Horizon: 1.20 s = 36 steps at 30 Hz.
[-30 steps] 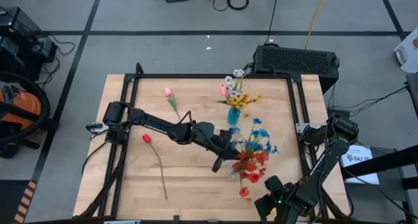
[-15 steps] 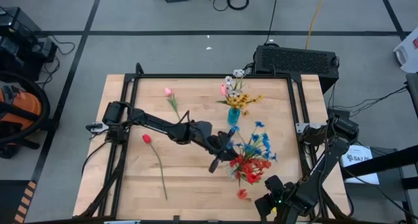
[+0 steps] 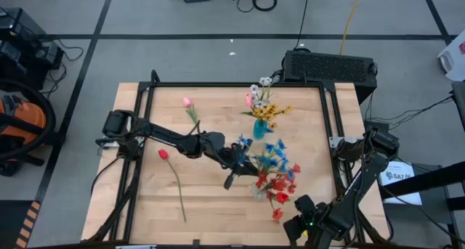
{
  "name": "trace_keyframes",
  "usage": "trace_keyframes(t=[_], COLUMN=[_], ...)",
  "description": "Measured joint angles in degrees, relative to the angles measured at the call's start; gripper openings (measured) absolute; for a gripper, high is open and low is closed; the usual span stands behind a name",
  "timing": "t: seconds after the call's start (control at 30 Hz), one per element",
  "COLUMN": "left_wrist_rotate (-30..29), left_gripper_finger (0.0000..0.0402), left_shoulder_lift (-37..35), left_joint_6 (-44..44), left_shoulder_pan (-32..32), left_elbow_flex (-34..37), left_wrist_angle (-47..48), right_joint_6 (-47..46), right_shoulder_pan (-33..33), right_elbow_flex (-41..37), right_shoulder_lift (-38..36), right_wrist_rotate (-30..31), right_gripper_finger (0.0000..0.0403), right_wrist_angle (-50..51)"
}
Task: Sort flowers into vase by color
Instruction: Adjust the transparent vase
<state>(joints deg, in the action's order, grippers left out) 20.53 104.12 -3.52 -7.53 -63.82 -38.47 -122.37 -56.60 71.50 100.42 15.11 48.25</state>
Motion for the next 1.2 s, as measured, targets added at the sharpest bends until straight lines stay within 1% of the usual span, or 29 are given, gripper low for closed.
trace_keyframes(t=[0.13,0.23,0.4,0.63,0.83,1.0,1.2], left_wrist_rotate=[-3.0,-4.5,-7.3,-8.1,-9.2,-12.0,-13.7], left_gripper_finger=[0.0000,0.0000,0.0000,0.0000,0.0000,0.0000,0.0000], left_shoulder_lift=[-1.0,-0.8,-0.8,-0.8,-0.8,-0.8,0.0], left_joint_6=[2.6,3.4,8.7,8.5,8.5,8.8,8.9], left_shoulder_pan=[-1.4,-2.9,-4.7,-4.9,-5.3,-6.2,-7.4], left_elbow_flex=[2.3,2.4,2.3,3.5,7.1,9.1,10.4], left_wrist_angle=[-0.3,0.2,0.1,1.3,-2.2,-4.7,-4.3], right_joint_6=[0.0,0.0,0.0,0.0,0.0,0.3,0.3], right_shoulder_pan=[0.0,0.0,0.0,0.0,0.0,0.0,0.0], right_elbow_flex=[0.0,0.0,0.0,0.0,0.0,0.0,0.0], right_shoulder_lift=[0.0,0.0,0.0,0.0,0.0,0.0,0.0], right_wrist_rotate=[0.0,0.0,0.0,0.0,0.0,0.0,0.0], right_gripper_finger=[0.0093,0.0093,0.0093,0.0093,0.0093,0.0093,0.0093], right_wrist_angle=[0.6,0.6,0.5,0.5,0.5,0.7,1.7])
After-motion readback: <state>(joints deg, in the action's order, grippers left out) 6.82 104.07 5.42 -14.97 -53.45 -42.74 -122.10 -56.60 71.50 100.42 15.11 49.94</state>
